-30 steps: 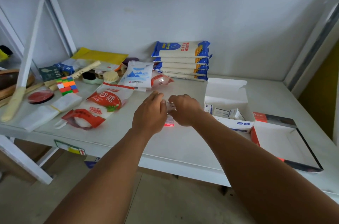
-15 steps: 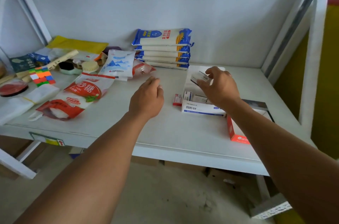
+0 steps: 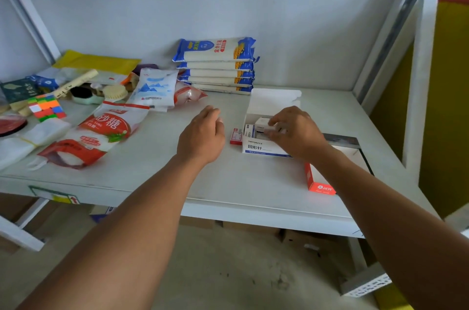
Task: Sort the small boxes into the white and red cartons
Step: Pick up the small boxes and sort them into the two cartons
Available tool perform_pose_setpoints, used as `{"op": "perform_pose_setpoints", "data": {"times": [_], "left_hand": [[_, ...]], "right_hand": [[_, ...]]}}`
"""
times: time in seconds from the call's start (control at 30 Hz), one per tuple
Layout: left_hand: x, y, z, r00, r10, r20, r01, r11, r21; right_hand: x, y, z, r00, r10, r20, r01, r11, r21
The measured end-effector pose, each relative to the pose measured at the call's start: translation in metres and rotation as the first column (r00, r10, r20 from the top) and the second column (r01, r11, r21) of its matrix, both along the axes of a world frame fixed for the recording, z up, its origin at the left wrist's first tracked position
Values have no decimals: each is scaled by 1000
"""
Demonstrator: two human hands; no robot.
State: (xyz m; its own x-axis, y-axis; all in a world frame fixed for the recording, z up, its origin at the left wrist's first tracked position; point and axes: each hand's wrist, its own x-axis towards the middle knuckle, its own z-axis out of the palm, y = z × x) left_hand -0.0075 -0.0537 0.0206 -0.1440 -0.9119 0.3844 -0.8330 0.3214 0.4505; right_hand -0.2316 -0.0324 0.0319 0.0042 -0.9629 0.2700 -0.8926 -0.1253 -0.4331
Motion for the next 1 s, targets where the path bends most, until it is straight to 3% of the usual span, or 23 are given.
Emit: {"op": "perform_pose_setpoints", "data": {"times": [0.47, 0.67, 0.87, 1.0], "left_hand": [[14, 12, 4, 1000, 22, 18, -23, 999, 26], [22, 13, 5, 999, 42, -7, -42, 999, 12], [43, 8, 0, 993, 117, 20, -118, 992, 36], [60, 4, -5, 992, 116, 40, -118, 992, 34]], "right_hand": [[9, 17, 0, 995, 92, -25, -92, 996, -17], [39, 4, 18, 996, 64, -57, -70, 990, -124], [93, -27, 19, 933, 158, -325, -116, 983, 145], [109, -41, 12, 852, 174, -494, 4, 941, 339]]}}
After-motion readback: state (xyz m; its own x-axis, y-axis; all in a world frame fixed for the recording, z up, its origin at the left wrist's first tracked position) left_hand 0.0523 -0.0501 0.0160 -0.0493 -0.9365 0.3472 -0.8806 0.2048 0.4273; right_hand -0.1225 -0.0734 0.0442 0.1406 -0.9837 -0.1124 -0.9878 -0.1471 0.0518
